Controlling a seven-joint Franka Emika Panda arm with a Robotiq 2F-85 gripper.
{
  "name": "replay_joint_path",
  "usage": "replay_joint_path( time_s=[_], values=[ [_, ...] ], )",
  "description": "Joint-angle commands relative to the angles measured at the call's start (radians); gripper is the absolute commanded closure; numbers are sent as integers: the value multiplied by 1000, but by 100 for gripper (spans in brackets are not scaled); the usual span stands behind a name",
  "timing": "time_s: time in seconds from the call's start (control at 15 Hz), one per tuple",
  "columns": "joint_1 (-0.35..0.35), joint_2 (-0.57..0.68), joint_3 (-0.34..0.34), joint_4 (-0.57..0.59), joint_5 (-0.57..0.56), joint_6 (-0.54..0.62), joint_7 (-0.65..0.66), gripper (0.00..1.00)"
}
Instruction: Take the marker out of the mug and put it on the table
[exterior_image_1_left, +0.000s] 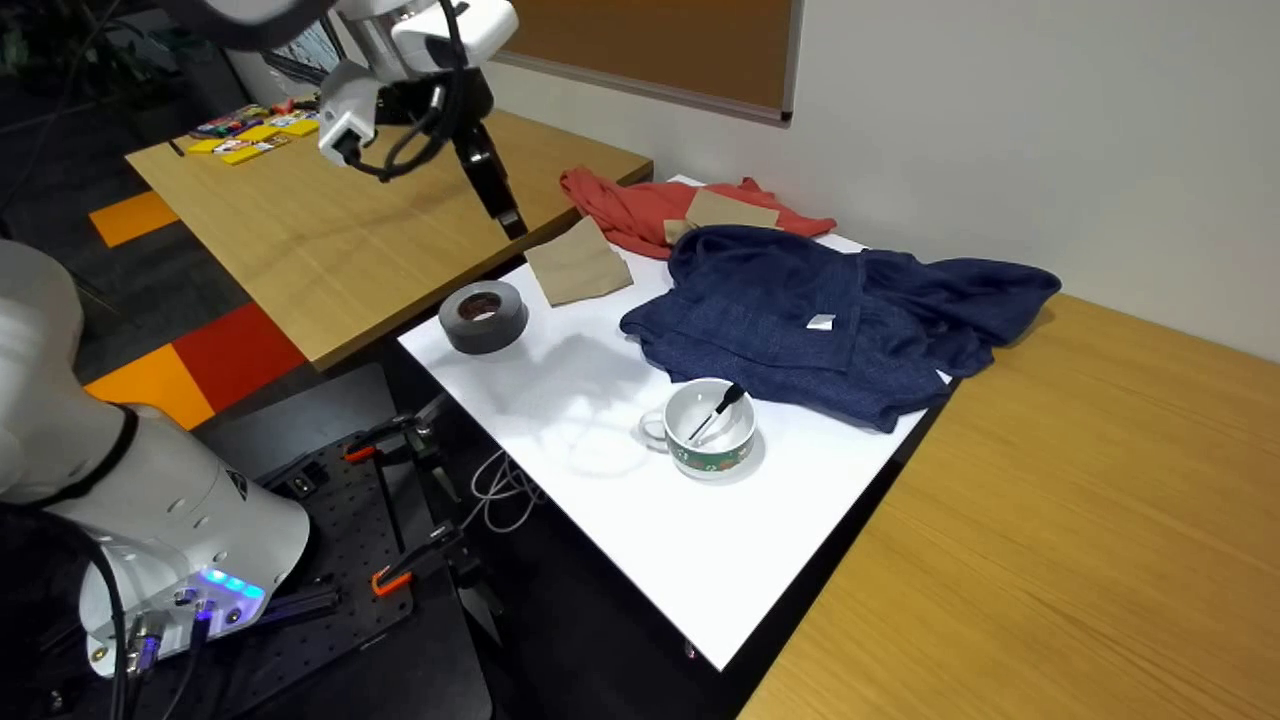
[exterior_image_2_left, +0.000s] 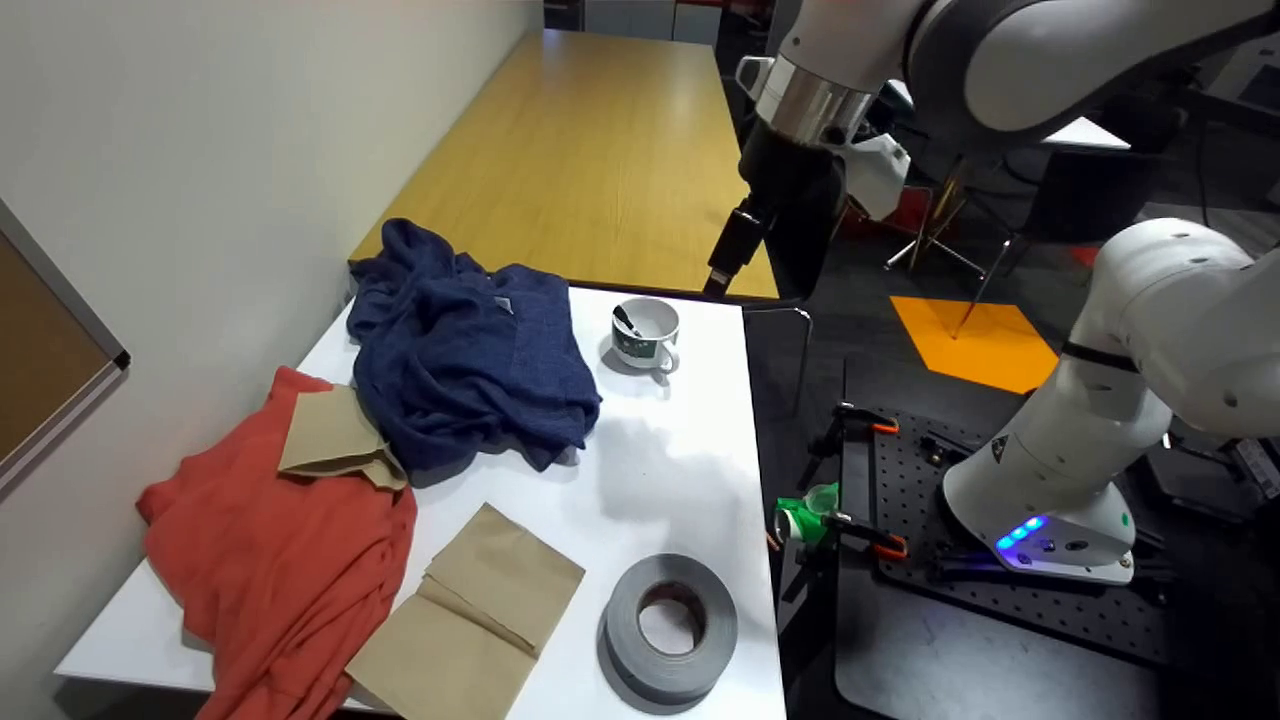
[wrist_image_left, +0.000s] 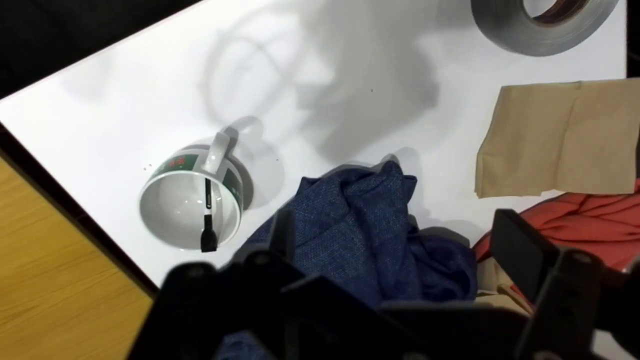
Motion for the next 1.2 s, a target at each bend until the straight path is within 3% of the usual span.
replay_joint_path(
  time_s=[0.0, 0.47, 0.6, 0.67, 1.0, 1.13],
  values=[
    [-40, 140, -40, 48, -40, 79, -50, 0],
    [-97, 346, -81, 95, -157, 215, -41, 0],
    [-104, 353, -74, 102, -185, 163, 20, 0],
    [-89, 337, -85, 76, -151, 197, -27, 0],
    [-92, 356, -86, 87, -165, 194, -10, 0],
    [-90, 392, -104, 96, -121, 265, -67, 0]
  ],
)
